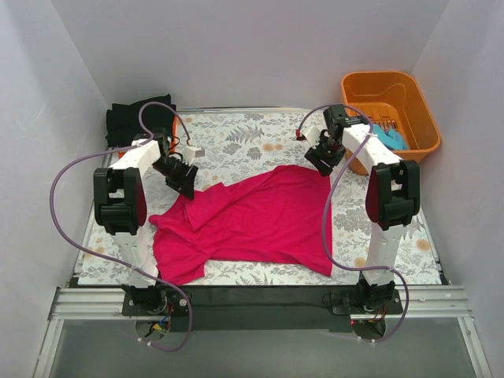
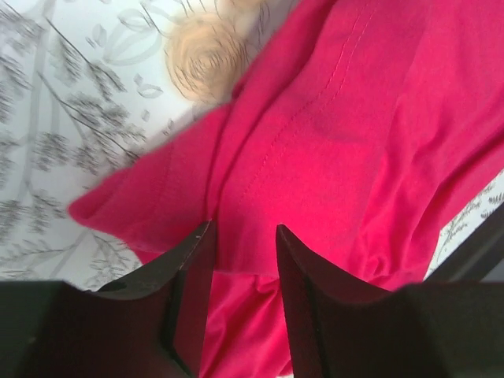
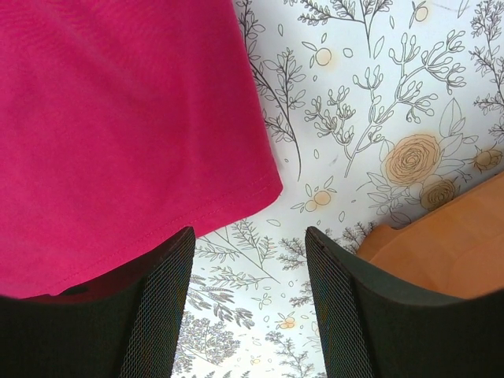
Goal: Fold and stack the t-shirts
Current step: Fold the tshirt
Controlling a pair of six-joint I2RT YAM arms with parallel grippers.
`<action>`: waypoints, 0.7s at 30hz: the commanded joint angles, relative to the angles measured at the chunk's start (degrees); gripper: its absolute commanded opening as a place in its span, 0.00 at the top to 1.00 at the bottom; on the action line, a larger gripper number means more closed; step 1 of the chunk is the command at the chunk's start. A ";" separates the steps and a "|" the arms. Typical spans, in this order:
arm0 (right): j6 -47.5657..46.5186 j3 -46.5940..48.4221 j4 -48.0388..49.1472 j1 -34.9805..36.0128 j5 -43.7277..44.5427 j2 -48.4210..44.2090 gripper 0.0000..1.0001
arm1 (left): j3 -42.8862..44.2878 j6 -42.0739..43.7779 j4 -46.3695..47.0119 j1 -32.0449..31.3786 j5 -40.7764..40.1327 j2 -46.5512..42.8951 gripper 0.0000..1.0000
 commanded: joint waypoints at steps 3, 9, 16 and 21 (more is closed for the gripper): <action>-0.40 2.65 -0.76 -0.32 0.66 2.15 0.45 | -3.76 0.29 -0.47 -0.32 -3.18 -3.90 0.70; -0.22 3.27 -0.93 -0.58 -0.13 2.95 0.45 | -3.24 -0.50 1.03 -0.32 -4.86 -5.13 0.66; -0.48 2.65 -0.85 -0.49 0.05 1.81 0.45 | 0.37 -1.73 -0.37 0.99 -5.30 -3.99 0.64; -0.40 3.09 -0.85 -0.67 0.31 2.16 0.45 | -0.51 -1.38 -0.03 0.99 -6.17 -3.90 0.64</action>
